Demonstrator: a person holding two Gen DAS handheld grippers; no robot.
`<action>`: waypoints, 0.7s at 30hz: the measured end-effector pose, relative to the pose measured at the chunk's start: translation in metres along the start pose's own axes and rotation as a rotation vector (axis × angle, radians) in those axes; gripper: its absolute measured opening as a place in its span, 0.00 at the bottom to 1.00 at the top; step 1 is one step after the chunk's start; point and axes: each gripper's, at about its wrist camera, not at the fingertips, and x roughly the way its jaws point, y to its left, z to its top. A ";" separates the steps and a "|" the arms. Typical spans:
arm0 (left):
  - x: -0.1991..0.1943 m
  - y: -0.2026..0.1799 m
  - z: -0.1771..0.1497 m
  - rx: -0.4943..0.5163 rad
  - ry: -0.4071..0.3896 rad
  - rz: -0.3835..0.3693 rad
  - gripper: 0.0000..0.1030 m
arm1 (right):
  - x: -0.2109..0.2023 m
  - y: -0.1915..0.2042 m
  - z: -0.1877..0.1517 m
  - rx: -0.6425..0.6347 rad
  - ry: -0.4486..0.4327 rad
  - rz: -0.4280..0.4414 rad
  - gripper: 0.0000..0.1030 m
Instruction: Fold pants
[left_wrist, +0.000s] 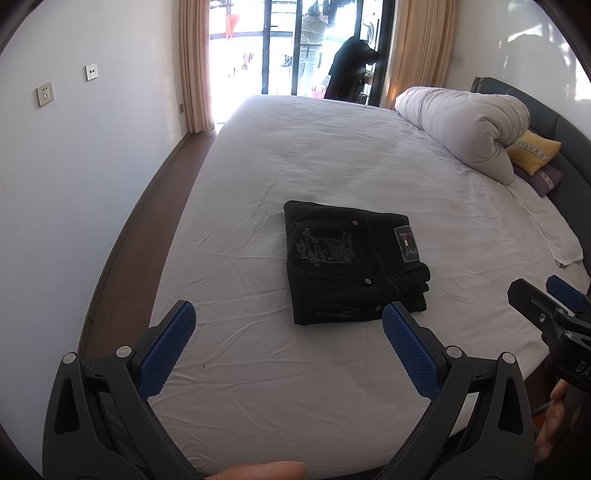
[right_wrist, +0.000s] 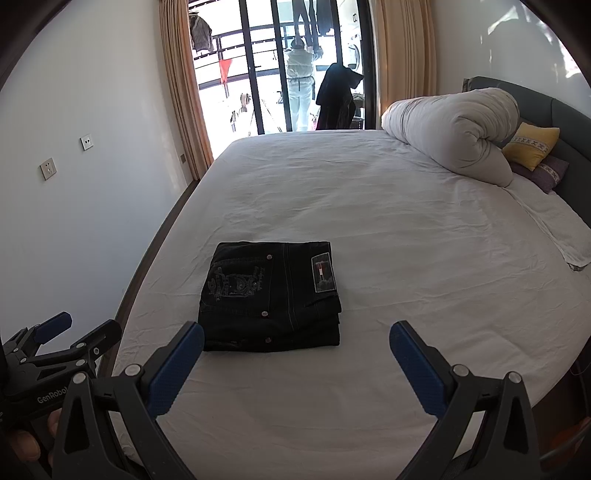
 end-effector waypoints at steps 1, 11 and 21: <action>0.000 0.000 0.000 0.001 0.000 0.000 1.00 | 0.001 -0.001 -0.002 0.000 0.001 0.001 1.00; 0.001 0.000 -0.001 0.003 0.001 0.000 1.00 | 0.000 -0.002 -0.004 -0.001 0.003 0.002 1.00; 0.004 -0.003 -0.003 0.004 0.003 0.000 1.00 | 0.000 -0.003 -0.007 -0.002 0.006 0.003 1.00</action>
